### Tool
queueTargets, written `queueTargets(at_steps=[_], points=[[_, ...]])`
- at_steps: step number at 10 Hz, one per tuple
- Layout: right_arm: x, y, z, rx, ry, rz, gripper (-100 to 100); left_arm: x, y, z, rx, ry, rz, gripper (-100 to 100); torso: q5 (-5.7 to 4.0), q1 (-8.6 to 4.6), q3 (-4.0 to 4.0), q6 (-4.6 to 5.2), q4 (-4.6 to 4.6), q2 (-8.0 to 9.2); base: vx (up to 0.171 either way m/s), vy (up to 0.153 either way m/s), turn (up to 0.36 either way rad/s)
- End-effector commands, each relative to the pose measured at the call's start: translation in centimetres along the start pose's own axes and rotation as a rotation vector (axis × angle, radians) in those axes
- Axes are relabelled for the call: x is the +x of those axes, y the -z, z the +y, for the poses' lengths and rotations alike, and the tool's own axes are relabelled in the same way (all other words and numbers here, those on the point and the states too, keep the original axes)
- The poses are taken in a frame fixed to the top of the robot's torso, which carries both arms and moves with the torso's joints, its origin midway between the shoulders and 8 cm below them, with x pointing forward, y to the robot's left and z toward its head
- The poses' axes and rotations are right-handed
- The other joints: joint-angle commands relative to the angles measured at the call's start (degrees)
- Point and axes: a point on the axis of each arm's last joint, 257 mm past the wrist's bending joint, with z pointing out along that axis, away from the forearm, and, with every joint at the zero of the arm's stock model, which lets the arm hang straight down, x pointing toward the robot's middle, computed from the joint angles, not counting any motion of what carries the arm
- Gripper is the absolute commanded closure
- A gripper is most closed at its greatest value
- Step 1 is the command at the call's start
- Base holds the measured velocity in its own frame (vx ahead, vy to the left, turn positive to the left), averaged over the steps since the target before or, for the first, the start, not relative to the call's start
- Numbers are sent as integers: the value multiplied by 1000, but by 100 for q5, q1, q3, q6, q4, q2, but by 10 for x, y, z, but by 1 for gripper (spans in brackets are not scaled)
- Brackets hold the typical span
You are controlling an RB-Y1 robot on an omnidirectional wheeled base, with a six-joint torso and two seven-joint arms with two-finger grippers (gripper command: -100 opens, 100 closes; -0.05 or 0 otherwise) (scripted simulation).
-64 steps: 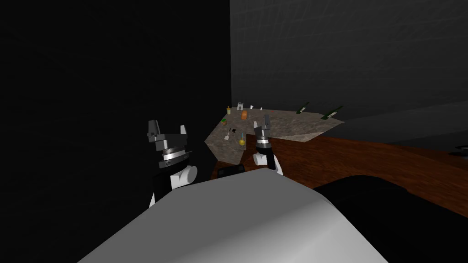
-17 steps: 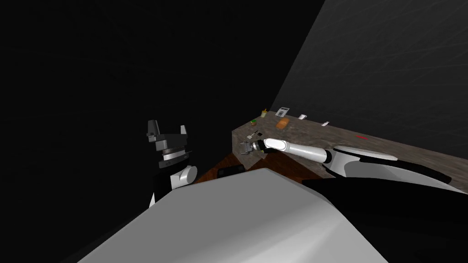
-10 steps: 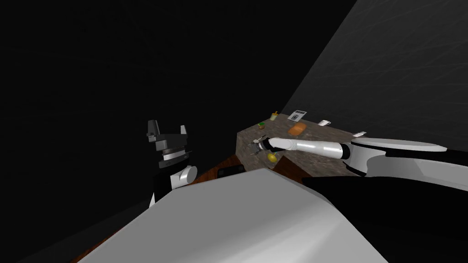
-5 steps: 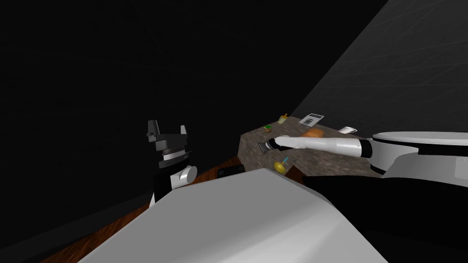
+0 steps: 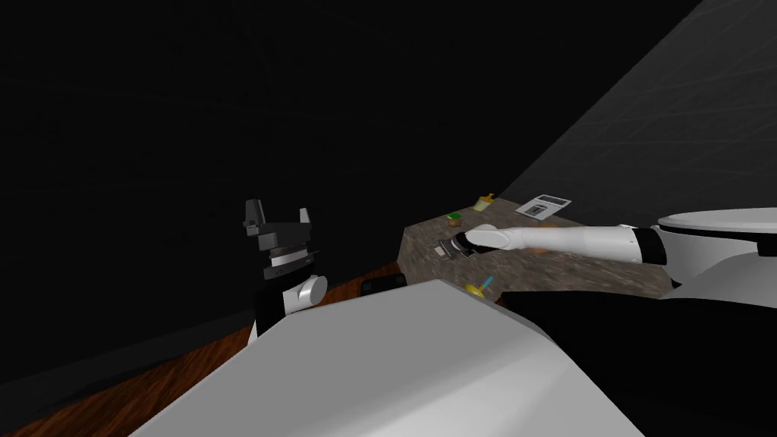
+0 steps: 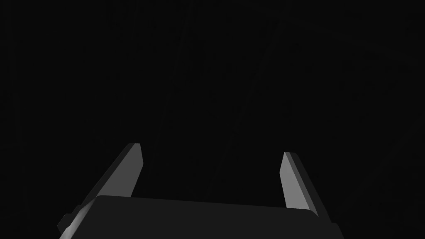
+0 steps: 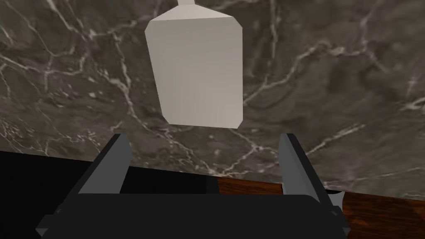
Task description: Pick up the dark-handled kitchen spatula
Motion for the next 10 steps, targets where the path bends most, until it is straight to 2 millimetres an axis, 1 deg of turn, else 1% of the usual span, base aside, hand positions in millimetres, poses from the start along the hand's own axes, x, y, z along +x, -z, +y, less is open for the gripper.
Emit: queueTargets(at_steps=[1, 3, 5, 7, 8, 9, 10], points=[[17, 1, 11, -28, -1, 30, -100, 0, 0, 0, 0, 0, 0, 0, 0, 0, 0, 0, 0, 0, 80, -48, 72], [52, 10, 41, -88, -6, 105, -100, 0, 0, 0, 0, 0, 0, 0, -1, 6, 3, 2, 0, 6, 74, -22, 171], [75, 17, 68, -144, -15, 154, -100, 0, 0, 0, 0, 0, 0, 0, -1, 5, 1, 2, 0, 3, 79, -41, 153], [89, 21, 89, -185, -23, 180, -100, 0, 0, 0, 0, 0, 0, 0, -1, 6, 3, 2, 1, 6, 65, -35, 116], [88, 20, 82, -170, -21, 172, -100, 0, 0, 0, 0, 0, 0, 0, -1, 7, 5, 3, 1, 9, 26, -19, 21], [88, 21, 84, -173, -21, 173, 0, 0, 0, 0, 0, 0, 0, 0, 0, 13, 10, 5, 4, 20, 5, -4, -2], [91, 11, 85, -171, -21, 173, -100, 0, 0, 0, 0, 0, 0, 0, 2, 19, 16, 5, 6, 29, -1, -1, 13]])
